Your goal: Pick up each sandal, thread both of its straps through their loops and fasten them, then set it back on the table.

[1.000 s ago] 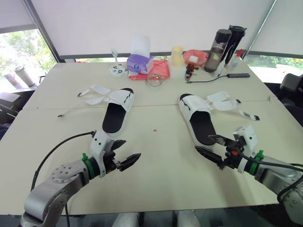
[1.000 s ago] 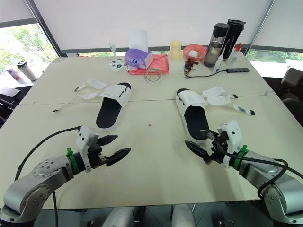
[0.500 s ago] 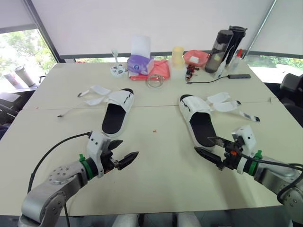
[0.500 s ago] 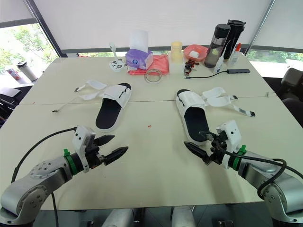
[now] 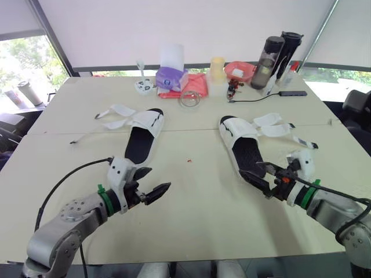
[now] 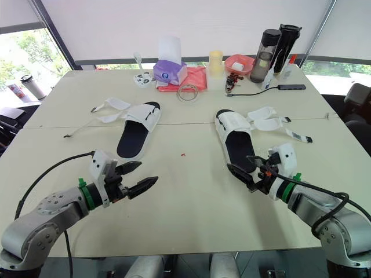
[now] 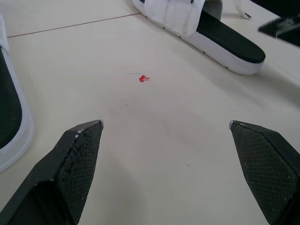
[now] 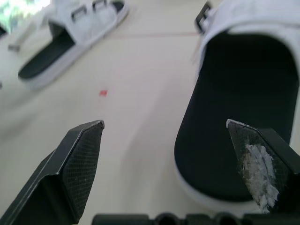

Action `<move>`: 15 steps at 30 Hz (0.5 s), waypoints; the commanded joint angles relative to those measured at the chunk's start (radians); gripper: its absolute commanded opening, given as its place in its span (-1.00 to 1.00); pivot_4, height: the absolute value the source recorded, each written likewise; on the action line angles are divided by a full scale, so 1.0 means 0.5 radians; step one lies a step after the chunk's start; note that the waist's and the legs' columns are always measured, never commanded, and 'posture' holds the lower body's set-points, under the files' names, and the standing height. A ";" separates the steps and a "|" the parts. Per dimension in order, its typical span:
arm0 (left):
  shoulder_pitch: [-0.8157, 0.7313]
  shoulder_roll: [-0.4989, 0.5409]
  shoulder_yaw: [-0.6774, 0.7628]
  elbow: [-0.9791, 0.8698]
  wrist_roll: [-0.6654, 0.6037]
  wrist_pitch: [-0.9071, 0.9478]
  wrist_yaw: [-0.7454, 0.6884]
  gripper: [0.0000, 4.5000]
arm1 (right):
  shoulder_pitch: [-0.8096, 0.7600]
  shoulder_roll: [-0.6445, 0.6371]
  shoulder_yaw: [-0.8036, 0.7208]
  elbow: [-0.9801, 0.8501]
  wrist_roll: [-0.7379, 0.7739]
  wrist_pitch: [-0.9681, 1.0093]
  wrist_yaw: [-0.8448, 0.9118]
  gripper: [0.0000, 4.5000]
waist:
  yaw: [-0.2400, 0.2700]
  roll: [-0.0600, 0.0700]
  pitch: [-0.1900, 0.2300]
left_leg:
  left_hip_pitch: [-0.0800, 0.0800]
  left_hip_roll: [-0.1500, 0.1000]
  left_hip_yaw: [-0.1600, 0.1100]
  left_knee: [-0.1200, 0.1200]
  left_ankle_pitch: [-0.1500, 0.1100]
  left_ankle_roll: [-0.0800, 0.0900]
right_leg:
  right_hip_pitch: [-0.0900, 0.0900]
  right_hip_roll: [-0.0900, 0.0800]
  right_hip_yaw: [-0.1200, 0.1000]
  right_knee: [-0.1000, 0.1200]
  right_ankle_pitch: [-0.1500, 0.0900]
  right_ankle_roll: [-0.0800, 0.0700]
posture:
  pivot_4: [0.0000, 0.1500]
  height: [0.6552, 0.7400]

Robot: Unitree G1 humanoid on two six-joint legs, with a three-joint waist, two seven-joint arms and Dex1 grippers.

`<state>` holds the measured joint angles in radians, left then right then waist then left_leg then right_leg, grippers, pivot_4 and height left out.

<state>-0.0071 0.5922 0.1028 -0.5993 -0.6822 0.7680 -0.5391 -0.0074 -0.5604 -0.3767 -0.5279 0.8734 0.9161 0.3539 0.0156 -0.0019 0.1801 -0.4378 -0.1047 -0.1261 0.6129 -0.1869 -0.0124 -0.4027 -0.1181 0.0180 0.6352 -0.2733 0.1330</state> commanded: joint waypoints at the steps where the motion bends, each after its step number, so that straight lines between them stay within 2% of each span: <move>1: -0.182 0.120 0.044 0.050 -0.029 -0.042 -0.168 0.99 | -0.051 0.239 -0.070 -0.119 0.298 0.091 -0.373 1.00 | -0.003 0.000 0.000 | 0.000 0.000 -0.001 0.000 0.000 0.000 | 0.000 0.000 -0.001 0.001 0.000 0.000 | 1.00 1.00; 8: -0.544 0.232 0.018 0.133 -0.166 0.078 -0.332 0.99 | -0.130 0.786 -0.026 -0.036 0.716 -0.011 -1.078 1.00 | -0.011 0.001 0.000 | 0.000 0.001 -0.001 -0.003 0.000 -0.001 | -0.005 0.002 0.001 0.002 0.000 0.000 | 1.00 1.00; 11: -0.626 0.202 -0.012 0.123 -0.181 0.107 -0.302 0.99 | -0.199 0.989 -0.022 0.043 0.749 -0.168 -1.228 1.00 | -0.016 0.003 -0.001 | 0.000 0.001 0.000 -0.004 0.001 -0.001 | -0.005 0.003 0.002 0.003 0.000 0.000 | 1.00 1.00; 15: -0.648 0.187 -0.027 0.109 -0.196 0.137 -0.284 0.99 | -0.309 1.105 -0.013 0.168 0.703 -0.342 -1.320 1.00 | -0.031 0.003 -0.001 | 0.001 0.000 0.001 -0.003 0.001 -0.001 | -0.006 0.003 0.004 0.006 0.003 0.004 | 1.00 1.00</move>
<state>-0.3161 0.6849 0.0871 -0.5179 -0.7676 0.8374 -0.6852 -0.1435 -0.0162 -0.3801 -0.4418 1.2211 0.7865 -0.2939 0.0002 -0.0004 0.1798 -0.4372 -0.1048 -0.1256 0.6113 -0.1861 -0.0133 -0.4060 -0.1167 0.0199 0.6394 -0.2719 0.1354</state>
